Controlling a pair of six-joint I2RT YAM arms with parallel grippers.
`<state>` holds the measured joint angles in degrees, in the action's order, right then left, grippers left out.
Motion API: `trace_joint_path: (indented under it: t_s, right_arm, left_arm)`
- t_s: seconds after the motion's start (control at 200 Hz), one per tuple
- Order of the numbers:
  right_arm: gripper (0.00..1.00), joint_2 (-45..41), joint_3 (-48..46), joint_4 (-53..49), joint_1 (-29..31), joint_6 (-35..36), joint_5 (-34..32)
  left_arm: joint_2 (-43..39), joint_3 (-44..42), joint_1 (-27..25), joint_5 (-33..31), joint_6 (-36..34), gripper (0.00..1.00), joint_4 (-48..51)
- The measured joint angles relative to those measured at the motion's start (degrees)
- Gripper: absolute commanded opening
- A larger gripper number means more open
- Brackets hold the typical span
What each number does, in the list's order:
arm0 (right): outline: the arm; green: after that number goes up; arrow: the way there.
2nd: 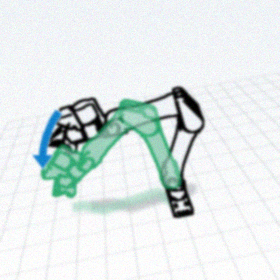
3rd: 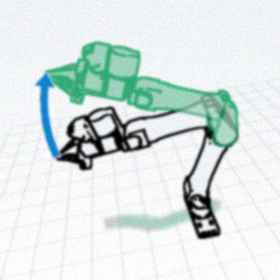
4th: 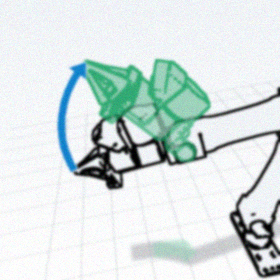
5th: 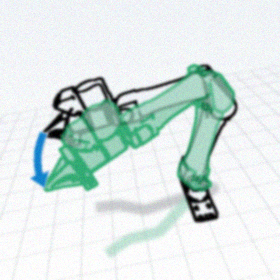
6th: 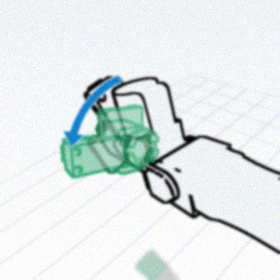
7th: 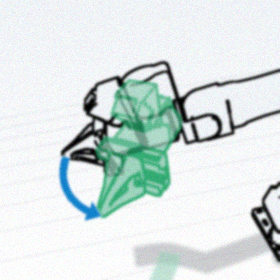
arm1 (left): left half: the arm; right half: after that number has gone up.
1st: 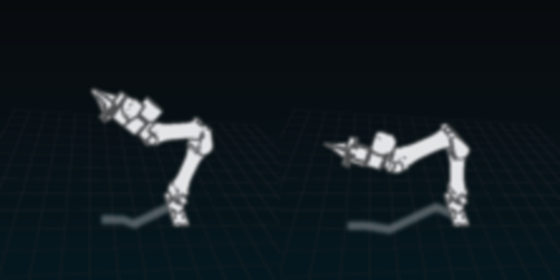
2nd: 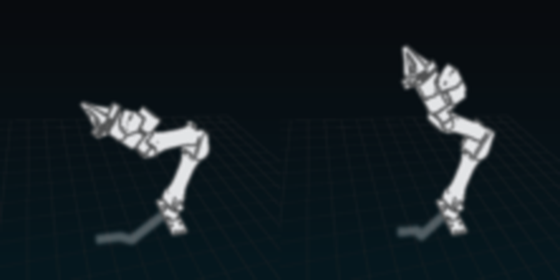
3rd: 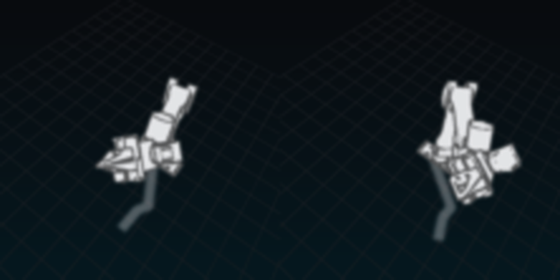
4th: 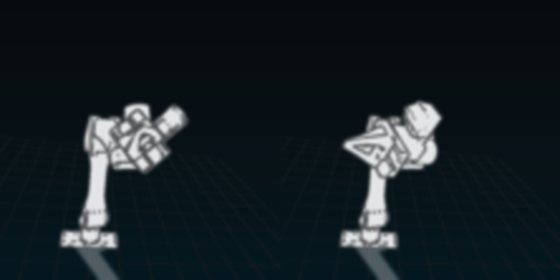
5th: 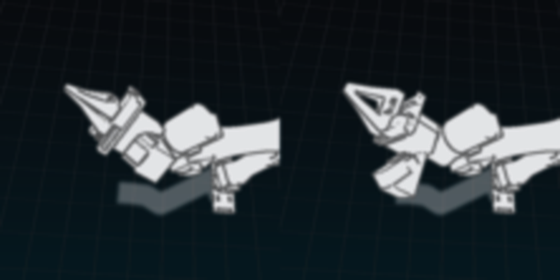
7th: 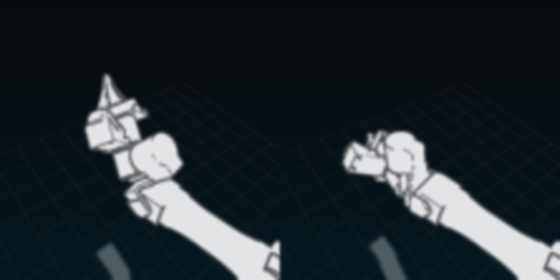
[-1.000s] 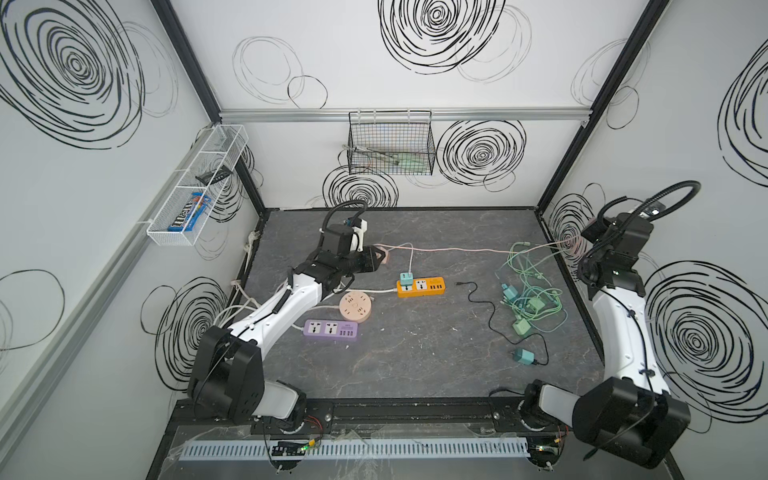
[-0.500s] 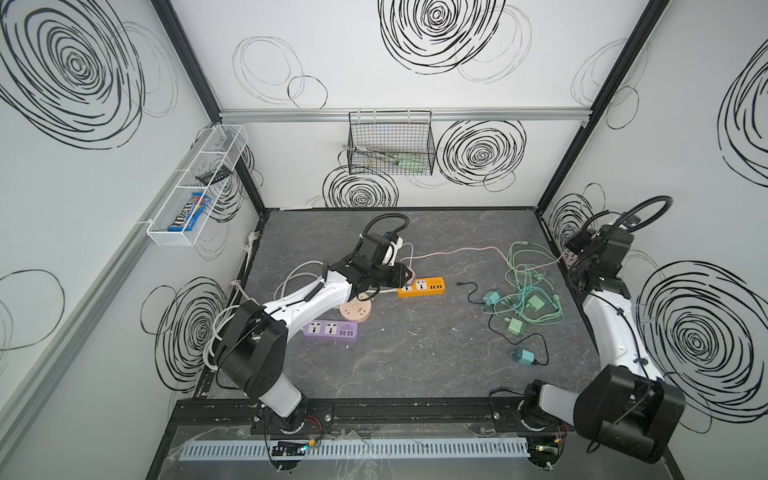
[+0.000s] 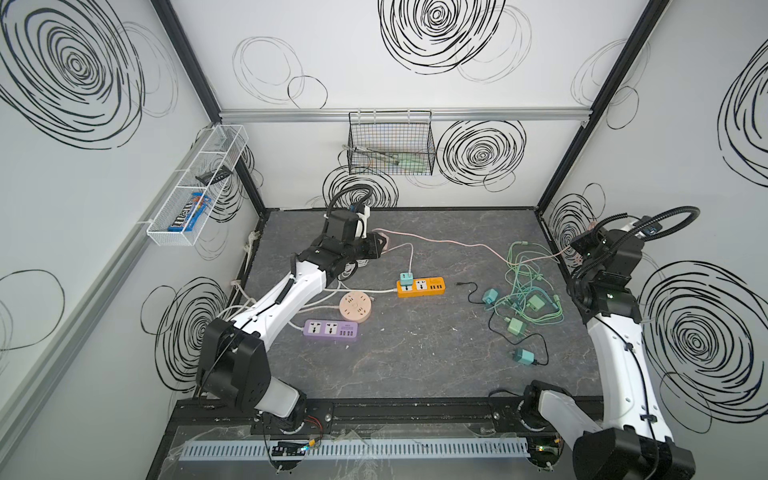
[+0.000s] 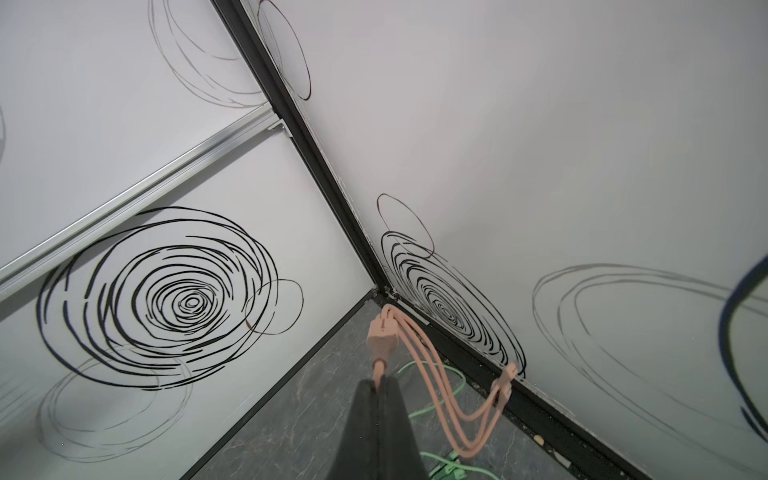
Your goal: Insert the plug
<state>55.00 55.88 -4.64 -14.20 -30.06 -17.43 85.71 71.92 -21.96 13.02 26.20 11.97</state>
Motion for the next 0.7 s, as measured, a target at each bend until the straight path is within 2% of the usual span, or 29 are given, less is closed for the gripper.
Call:
trace_joint_path:
  t_s: [0.165,0.32,0.4,0.46,0.53,0.57,0.695]
  right_arm:
    - [0.0,-3.7,-4.4,-4.2,0.9,-6.1,2.7]
    - [0.0,-3.1,-10.3,-7.1,1.7,-11.1,13.0]
    - [0.06,-1.0,-12.2,-8.3,3.2,-12.6,18.7]
    - [0.16,0.6,-12.8,-9.4,4.4,-12.8,21.7]
    - [0.44,1.7,-12.8,-11.5,5.3,-12.6,24.3]
    - [0.55,1.7,-12.8,-12.3,5.5,-11.6,25.1]
    - [0.66,-0.1,-12.7,-14.3,5.5,-8.5,26.8]
  left_arm:
    - [0.2,5.8,0.2,-0.3,-0.3,0.0,0.1]
    - [0.6,9.1,-0.2,-0.5,-0.9,0.0,0.3]
    - [1.4,10.5,-0.5,-0.6,-1.6,0.0,0.8]
    - [1.8,11.1,-0.7,-0.7,-2.0,0.0,1.3]
    - [1.9,11.2,-0.9,-0.8,-2.3,0.0,1.7]
    - [1.9,11.2,-0.9,-0.8,-2.4,0.0,1.7]
    - [1.9,11.2,-0.9,-0.9,-2.7,0.0,1.8]
